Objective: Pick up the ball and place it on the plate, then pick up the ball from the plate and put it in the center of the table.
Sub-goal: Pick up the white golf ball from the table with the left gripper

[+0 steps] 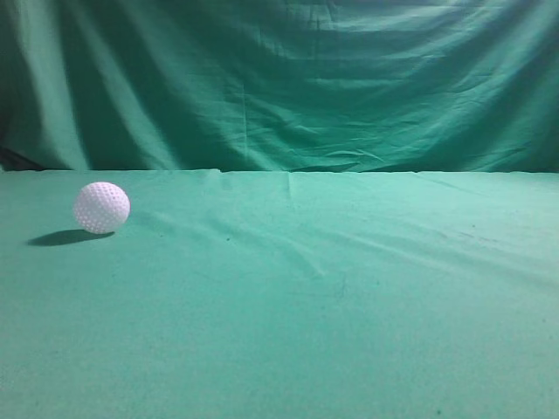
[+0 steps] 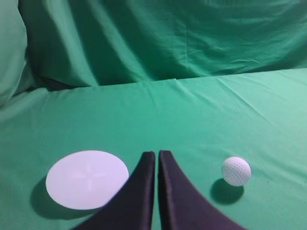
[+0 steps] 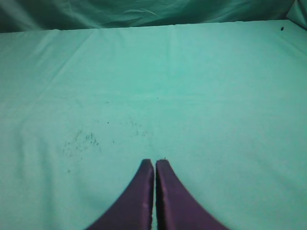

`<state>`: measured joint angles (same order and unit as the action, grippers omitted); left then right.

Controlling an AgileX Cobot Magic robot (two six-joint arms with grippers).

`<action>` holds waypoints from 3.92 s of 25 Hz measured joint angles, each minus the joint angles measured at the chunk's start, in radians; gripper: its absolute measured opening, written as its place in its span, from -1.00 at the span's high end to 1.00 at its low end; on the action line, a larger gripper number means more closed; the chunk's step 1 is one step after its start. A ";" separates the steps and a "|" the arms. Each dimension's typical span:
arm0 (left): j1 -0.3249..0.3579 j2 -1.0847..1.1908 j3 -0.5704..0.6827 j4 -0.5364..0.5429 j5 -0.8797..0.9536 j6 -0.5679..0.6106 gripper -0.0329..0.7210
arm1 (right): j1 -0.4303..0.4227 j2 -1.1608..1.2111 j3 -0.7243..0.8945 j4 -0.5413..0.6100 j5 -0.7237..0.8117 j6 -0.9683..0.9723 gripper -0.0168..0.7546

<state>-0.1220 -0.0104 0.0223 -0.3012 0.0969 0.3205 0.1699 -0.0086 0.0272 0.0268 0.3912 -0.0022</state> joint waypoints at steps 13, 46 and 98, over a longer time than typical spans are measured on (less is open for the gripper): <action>0.000 0.035 -0.146 -0.161 0.045 -0.145 0.91 | 0.000 0.000 0.000 0.000 0.000 0.000 0.96; -0.133 1.202 -0.861 -0.240 0.672 0.305 0.91 | 0.000 0.000 0.002 0.000 0.000 0.000 0.96; -0.282 1.720 -1.196 0.344 0.707 -0.287 0.10 | 0.000 0.000 0.002 0.000 0.000 0.000 0.96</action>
<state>-0.4040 1.7096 -1.1741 0.0425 0.8038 0.0334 0.1699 -0.0086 0.0290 0.0268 0.3912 -0.0022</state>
